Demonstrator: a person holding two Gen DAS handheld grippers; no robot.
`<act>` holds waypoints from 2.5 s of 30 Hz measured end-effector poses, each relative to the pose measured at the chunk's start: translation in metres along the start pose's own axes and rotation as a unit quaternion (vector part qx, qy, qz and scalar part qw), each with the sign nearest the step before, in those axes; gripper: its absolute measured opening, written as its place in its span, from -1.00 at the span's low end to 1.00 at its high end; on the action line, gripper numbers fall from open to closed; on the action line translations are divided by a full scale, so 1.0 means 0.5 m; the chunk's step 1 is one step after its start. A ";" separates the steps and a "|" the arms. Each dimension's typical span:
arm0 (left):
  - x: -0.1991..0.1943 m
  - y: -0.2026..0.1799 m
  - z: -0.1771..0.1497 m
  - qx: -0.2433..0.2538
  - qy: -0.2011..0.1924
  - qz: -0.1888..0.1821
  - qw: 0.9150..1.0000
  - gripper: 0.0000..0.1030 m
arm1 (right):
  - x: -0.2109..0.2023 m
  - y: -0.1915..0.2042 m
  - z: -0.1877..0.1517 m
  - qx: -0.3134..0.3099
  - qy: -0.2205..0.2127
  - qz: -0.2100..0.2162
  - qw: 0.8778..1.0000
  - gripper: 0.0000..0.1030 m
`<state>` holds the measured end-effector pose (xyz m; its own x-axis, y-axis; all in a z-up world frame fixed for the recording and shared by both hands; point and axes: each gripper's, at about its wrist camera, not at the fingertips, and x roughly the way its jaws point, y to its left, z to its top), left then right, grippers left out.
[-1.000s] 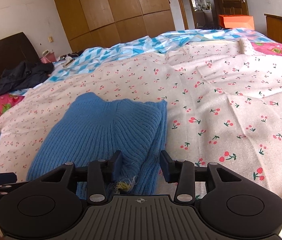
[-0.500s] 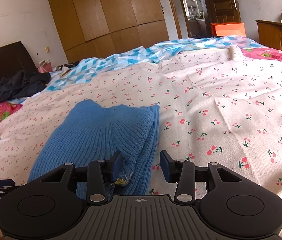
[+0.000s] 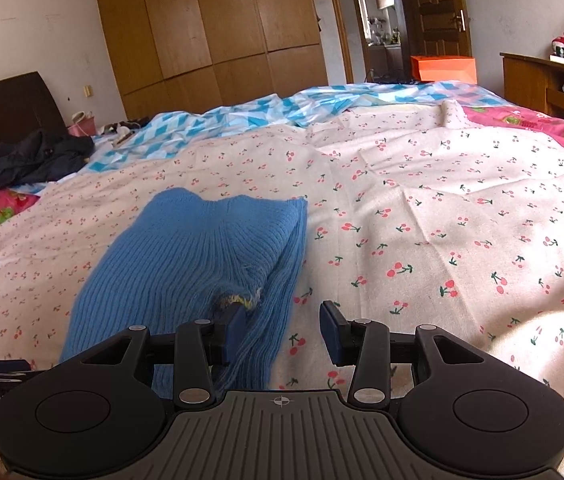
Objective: Fold small clothes
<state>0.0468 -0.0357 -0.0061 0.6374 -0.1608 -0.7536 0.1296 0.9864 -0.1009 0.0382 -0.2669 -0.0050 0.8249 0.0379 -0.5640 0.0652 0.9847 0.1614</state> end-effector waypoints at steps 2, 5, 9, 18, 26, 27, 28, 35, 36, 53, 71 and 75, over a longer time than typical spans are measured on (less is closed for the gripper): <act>0.001 0.000 -0.006 0.001 0.001 -0.003 1.000 0.32 | -0.005 0.007 -0.006 -0.007 0.004 -0.002 1.000 -0.21; -0.001 0.001 -0.012 0.005 0.000 -0.006 1.000 0.32 | -0.012 0.019 -0.014 -0.014 0.010 -0.004 1.000 -0.21; -0.002 0.006 -0.019 0.002 0.001 -0.008 1.000 0.32 | -0.020 0.032 -0.025 -0.022 0.018 -0.004 1.000 -0.21; -0.007 0.004 -0.031 0.013 0.001 -0.007 1.000 0.32 | -0.034 0.033 -0.033 -0.011 0.024 -0.013 1.000 -0.21; -0.011 0.000 -0.036 0.018 0.001 -0.005 1.000 0.33 | -0.035 0.033 -0.039 -0.010 0.033 -0.031 0.999 -0.20; -0.011 0.000 -0.036 0.019 0.001 -0.005 1.000 0.33 | -0.034 0.033 -0.040 -0.011 0.034 -0.032 0.999 -0.20; -0.011 -0.001 -0.036 0.020 0.002 -0.005 1.000 0.32 | -0.033 0.033 -0.039 -0.011 0.034 -0.032 0.999 -0.20; -0.009 -0.005 -0.037 0.024 0.003 -0.002 1.000 0.33 | -0.025 0.029 -0.041 -0.009 0.049 -0.046 0.998 -0.20; -0.009 -0.005 -0.037 0.024 0.003 -0.002 1.000 0.33 | -0.023 0.027 -0.041 -0.007 0.051 -0.049 0.997 -0.20; -0.003 -0.014 -0.037 0.031 0.007 -0.005 0.999 0.42 | -0.040 0.026 -0.041 0.013 0.041 -0.029 0.999 -0.20; 0.012 -0.029 -0.039 0.055 0.011 -0.001 0.998 0.62 | -0.085 0.038 -0.043 0.024 -0.010 -0.029 0.999 -0.18; 0.010 -0.027 -0.038 0.053 0.011 -0.005 0.999 0.62 | -0.073 0.047 -0.044 0.012 -0.003 -0.022 1.000 -0.18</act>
<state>0.0340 -0.0493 -0.0209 0.6195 -0.1688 -0.7667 0.2157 0.9756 -0.0406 -0.0028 -0.2412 0.0015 0.8245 -0.0071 -0.5659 0.1150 0.9811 0.1554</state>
